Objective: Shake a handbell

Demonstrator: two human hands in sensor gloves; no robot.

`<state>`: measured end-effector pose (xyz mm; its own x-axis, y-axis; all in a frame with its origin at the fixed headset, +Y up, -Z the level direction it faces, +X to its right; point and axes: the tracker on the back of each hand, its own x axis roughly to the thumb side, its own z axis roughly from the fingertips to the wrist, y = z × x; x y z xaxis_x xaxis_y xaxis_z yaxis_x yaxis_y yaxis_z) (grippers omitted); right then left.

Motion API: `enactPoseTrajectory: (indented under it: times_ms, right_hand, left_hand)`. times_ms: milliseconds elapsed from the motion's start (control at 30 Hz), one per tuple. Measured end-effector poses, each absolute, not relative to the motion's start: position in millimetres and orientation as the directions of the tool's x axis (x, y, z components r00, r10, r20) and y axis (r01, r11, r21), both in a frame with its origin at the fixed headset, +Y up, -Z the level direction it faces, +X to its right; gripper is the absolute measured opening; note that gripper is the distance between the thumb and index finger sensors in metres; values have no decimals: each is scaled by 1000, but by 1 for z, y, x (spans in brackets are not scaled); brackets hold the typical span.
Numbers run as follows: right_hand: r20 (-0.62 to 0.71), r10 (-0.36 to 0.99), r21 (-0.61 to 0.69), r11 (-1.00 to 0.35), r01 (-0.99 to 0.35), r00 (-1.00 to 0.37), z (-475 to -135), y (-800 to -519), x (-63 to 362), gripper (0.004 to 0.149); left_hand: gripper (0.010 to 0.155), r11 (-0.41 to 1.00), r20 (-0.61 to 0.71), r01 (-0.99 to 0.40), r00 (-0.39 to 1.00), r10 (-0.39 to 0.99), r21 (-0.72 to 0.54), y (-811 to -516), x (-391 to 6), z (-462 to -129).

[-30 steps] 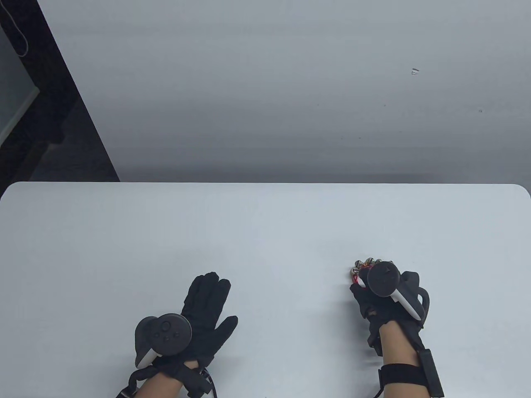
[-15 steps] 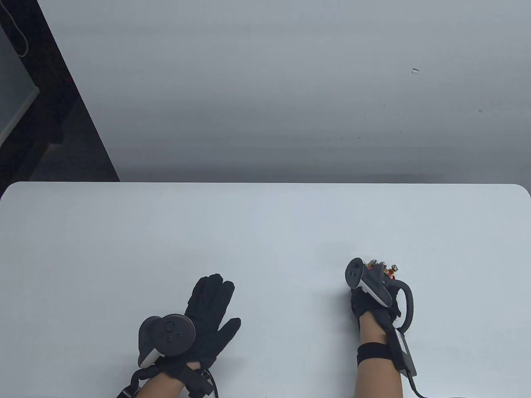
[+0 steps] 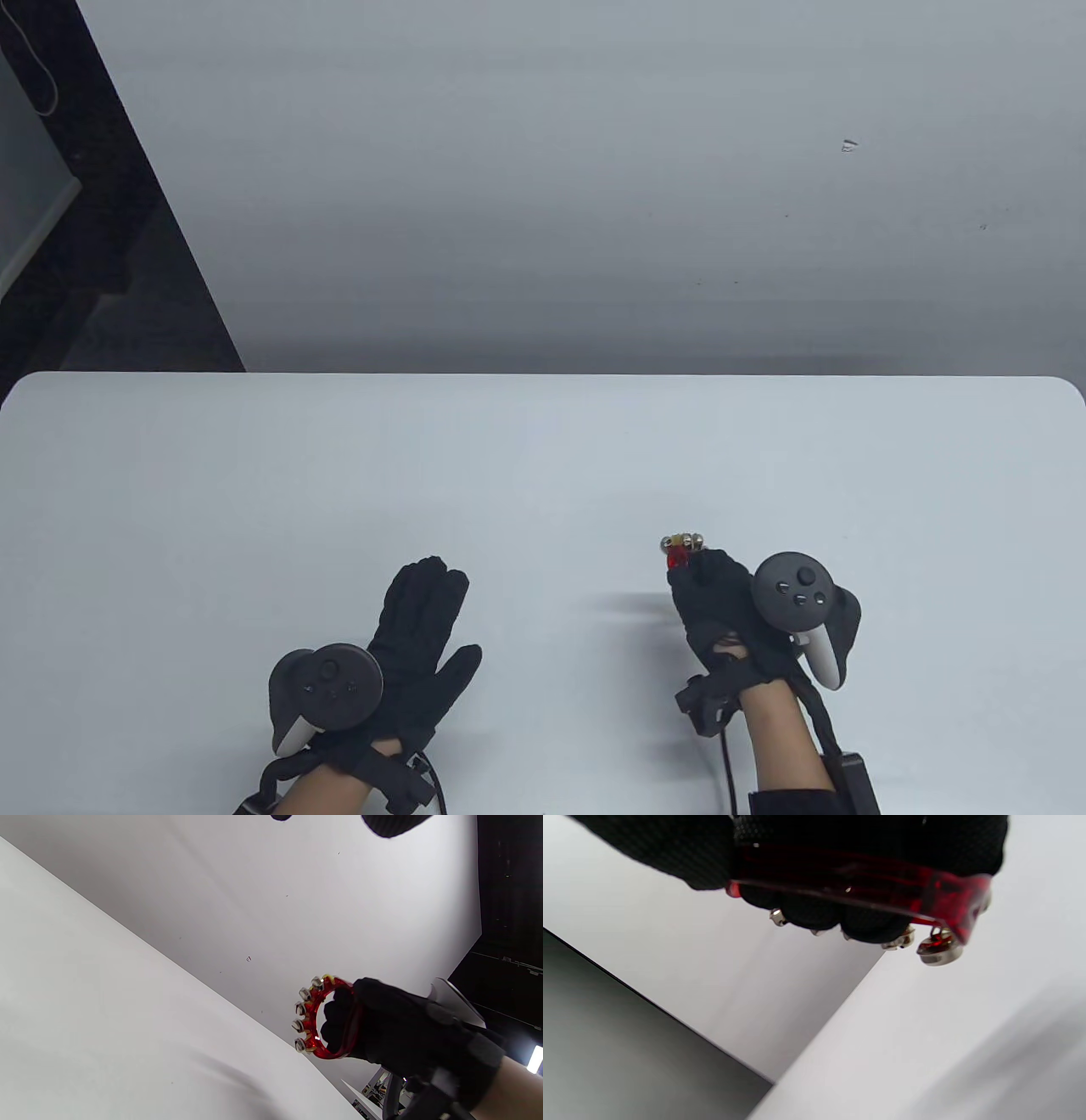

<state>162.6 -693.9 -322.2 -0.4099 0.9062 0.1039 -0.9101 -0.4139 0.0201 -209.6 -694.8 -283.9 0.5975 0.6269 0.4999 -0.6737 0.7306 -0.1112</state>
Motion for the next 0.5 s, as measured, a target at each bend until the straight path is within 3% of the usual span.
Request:
enactPoseTrajectory:
  times_ms: [100, 167, 233, 400, 500]
  right_hand:
    - [145, 965, 163, -241, -957, -218, -308, -706, 139, 45]
    - [136, 976, 219, -199, -955, -172, -307, -716, 130, 45]
    - [92, 980, 296, -195, -935, -175, -309, -729, 124, 45]
    - [36, 978, 334, -204, -920, -204, -312, -745, 119, 45]
    - [128, 981, 337, -179, -924, -143, -307, -722, 118, 45]
  left_hand:
    - [76, 723, 501, -682, 590, 633, -111, -695, -210, -284]
    - [76, 722, 498, -683, 589, 636, -114, -695, -210, -284]
    - [76, 720, 493, -684, 589, 640, -117, -696, -210, -284]
    - [76, 720, 495, -684, 589, 639, -116, -695, -210, -284]
    - [76, 723, 497, -681, 590, 636, -117, -696, -210, -285]
